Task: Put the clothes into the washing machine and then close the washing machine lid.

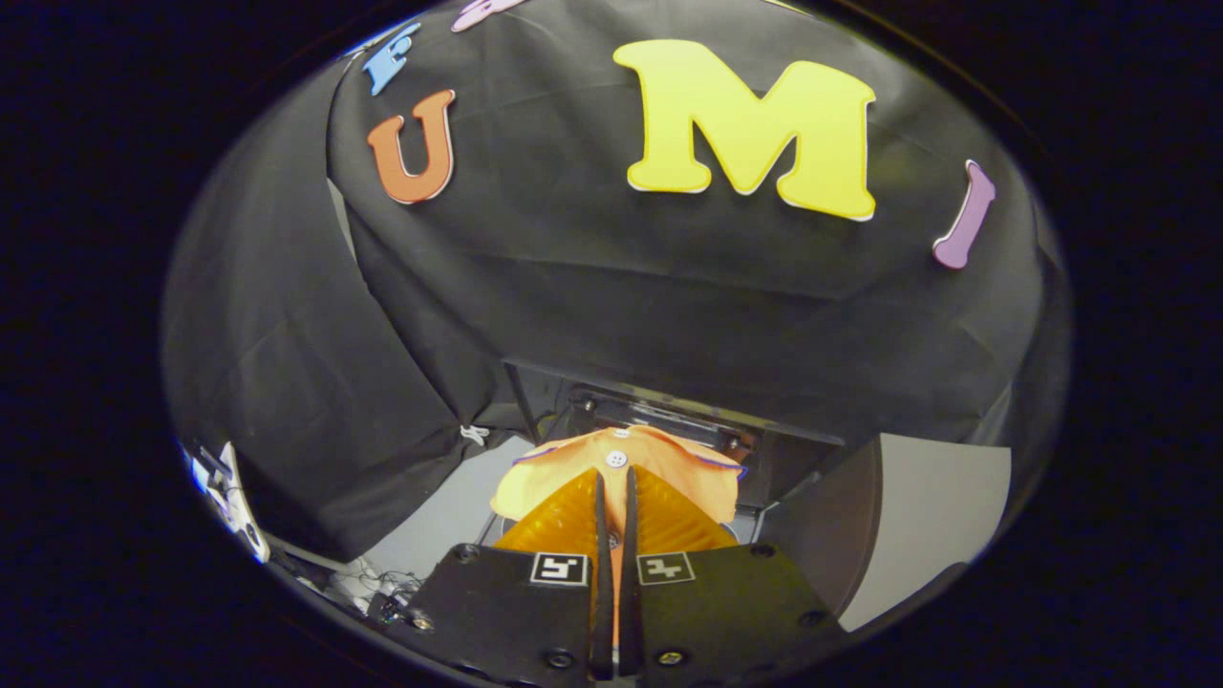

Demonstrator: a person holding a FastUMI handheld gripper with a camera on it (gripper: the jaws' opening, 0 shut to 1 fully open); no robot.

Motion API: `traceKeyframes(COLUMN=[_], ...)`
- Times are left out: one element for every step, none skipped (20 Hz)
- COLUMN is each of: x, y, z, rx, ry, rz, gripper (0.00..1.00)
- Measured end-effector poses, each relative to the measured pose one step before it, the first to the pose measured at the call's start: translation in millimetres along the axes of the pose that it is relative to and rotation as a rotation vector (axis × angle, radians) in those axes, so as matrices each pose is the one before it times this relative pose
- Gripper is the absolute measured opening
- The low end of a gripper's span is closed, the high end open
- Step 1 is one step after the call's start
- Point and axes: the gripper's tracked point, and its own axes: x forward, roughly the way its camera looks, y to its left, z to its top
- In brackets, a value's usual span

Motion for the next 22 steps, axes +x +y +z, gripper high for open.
traceKeyframes(x=[9.26, 8.51, 9.16, 8.25, 7.90, 6.93, 7.40, 8.11, 8.15, 8.64, 7.96, 8.34, 9.25, 7.32, 7.92, 6.67, 6.81, 4.81, 4.47, 3.66, 3.70, 4.20], y=[-0.43, -1.86, -1.27, -0.24, -0.42, -1.46, -1.01, -1.96, -1.18, -0.95, -1.55, -1.09, -3.08, -1.47, 0.47, 0.14, -2.61, -1.85, -0.01, -2.05, -1.89, -1.46], z=[-7.71, -7.29, -8.58, -8.01, -7.82, -5.61, -5.92, -5.04, -7.42, -6.29, -6.64, -5.96, -7.10, -5.69, -5.22, -2.38, -4.30, -2.27, -5.02, -3.07, -2.13, -2.26], rx=[0.01021, 0.00968, 0.00855, 0.01230, 0.01488, 0.00731, 0.00351, 0.00066, -0.00033, 0.00383, 0.00551, 0.00350, 0.00413, 0.00980, 0.01684, 0.01958, 0.01634, 0.01231, 0.00543, 0.00673, 0.00999, 0.00824], ry=[0.00824, 0.00797, 0.01022, 0.01400, 0.01248, 0.00989, 0.00522, 0.00500, 0.00978, 0.00765, 0.00995, 0.01182, 0.01452, 0.01484, 0.01291, 0.00760, 0.00705, 0.00443, 0.00226, 0.00248, 0.00471, 0.00637], rz=[-0.00338, -0.00716, -0.00500, -0.00004, -0.00077, -0.00614, -0.00709, -0.00899, -0.00600, -0.00367, -0.00379, -0.00290, -0.00601, 0.00334, 0.01024, 0.00480, -0.00453, -0.00343, -0.00042, -0.00790, -0.01066, -0.00422], gripper=[0.06, 0.06, 0.06, 0.06, 0.06, 0.06, 0.06, 0.06, 0.06, 0.06, 0.06, 0.06, 0.06, 0.06, 0.06, 0.06, 0.06, 0.06, 0.06, 0.06, 0.06, 0.06])
